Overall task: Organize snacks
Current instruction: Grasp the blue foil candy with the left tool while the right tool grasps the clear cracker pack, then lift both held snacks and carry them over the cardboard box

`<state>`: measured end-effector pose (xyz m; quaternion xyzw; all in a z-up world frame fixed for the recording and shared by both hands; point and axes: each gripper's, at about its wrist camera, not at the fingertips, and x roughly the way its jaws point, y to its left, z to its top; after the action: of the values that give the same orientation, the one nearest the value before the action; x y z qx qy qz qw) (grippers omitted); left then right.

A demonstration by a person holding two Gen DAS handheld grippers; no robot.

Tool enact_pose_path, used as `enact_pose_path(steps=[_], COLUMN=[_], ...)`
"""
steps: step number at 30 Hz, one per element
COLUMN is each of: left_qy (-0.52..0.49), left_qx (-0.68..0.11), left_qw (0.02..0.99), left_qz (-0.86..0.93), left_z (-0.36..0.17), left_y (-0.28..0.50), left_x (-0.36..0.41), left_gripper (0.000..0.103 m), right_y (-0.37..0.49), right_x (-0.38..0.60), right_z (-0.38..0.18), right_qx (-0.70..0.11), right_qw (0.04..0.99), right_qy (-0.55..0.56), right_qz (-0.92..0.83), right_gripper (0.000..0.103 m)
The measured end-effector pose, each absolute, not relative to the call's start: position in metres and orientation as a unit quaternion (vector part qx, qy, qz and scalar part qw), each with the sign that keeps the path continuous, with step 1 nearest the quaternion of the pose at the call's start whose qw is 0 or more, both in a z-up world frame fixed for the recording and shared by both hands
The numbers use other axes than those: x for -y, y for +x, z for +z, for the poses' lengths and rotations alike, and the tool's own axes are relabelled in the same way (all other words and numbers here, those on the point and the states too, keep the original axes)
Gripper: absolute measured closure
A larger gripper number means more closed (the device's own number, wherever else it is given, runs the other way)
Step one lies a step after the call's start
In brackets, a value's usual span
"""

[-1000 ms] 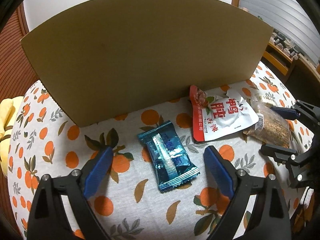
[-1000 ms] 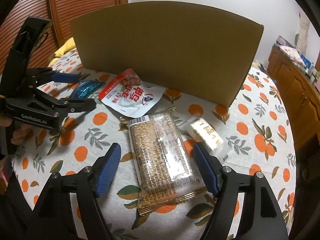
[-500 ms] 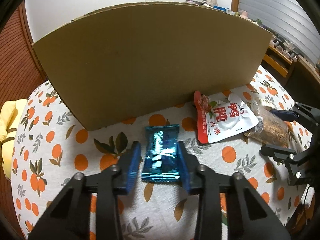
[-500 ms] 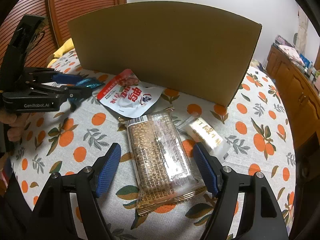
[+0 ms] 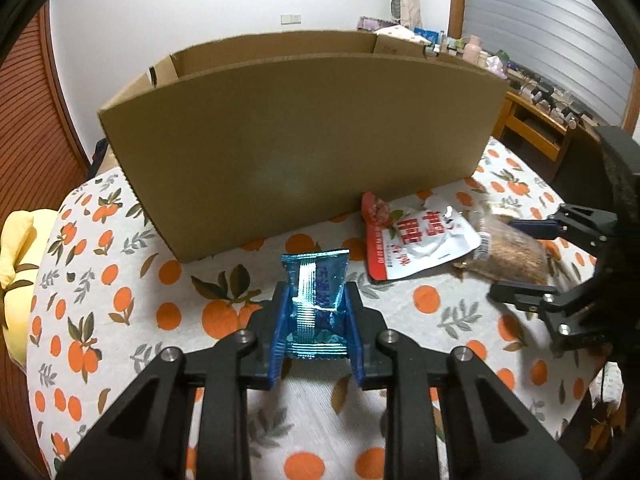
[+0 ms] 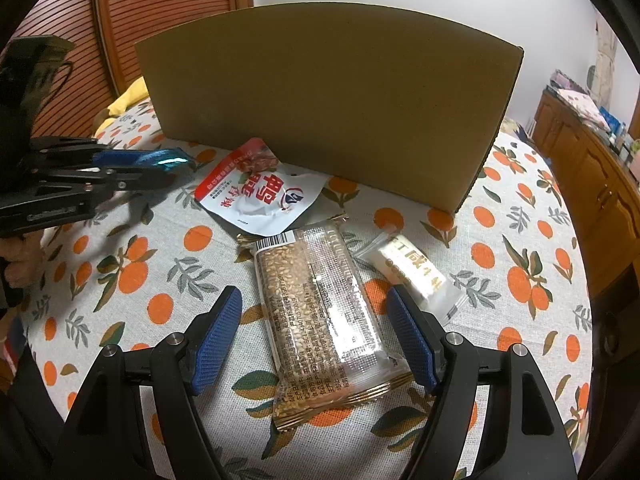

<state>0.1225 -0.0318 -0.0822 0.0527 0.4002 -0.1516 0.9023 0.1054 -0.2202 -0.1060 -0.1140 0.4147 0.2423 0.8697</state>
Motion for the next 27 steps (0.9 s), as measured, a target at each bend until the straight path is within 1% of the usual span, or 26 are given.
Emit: enact_pose_path(steps=[11,13,14,15,16,19,22,27], left_qy=[0.050,0.049,0.050,0.050,0.051,0.049,0.048,0.046], left_qx=[-0.376,-0.374,-0.373,-0.373,-0.373,-0.372,-0.372,-0.368], left_qw=[0.910,0.910,0.910,0.910,0.910,0.910,0.911,0.912], left_qz=[-0.168,-0.171,-0.172,-0.172,-0.173,-0.175,-0.175,-0.176], left_z=[-0.065,-0.064,-0.064,-0.064,-0.065,-0.066,-0.067,-0.065], left_y=[0.099,0.096,0.095,0.094,0.094,0.092,0.090,0.087], left_x=[0.040,0.041,0.042,0.043,0.043,0.042,0.042,0.041], left_gripper=[0.079,0.079,0.079,0.079,0.079,0.079,0.079,0.079], right_y=[0.105,0.105,0.105,0.105,0.105,0.105,0.100,0.087], right_x=[0.220,0.220,0.221,0.223,0.225,0.227,0.227,0.231], right_z=[-0.106,-0.106,-0.105,-0.104,-0.103,-0.101,-0.097,-0.090], right_qx=[-0.414,-0.414,-0.412,-0.409,-0.408,-0.409,-0.403,-0.395], right_qw=[0.870,0.871,0.873,0.876,0.877,0.877,0.880,0.883], right_qy=[-0.114,-0.114,-0.112,-0.108,-0.103,-0.098,-0.104,-0.098], right_qz=[0.242,0.240,0.236,0.233,0.233,0.233,0.228,0.232], right_gripper=[0.026,0.028,0.031,0.042,0.050,0.056,0.059,0.059])
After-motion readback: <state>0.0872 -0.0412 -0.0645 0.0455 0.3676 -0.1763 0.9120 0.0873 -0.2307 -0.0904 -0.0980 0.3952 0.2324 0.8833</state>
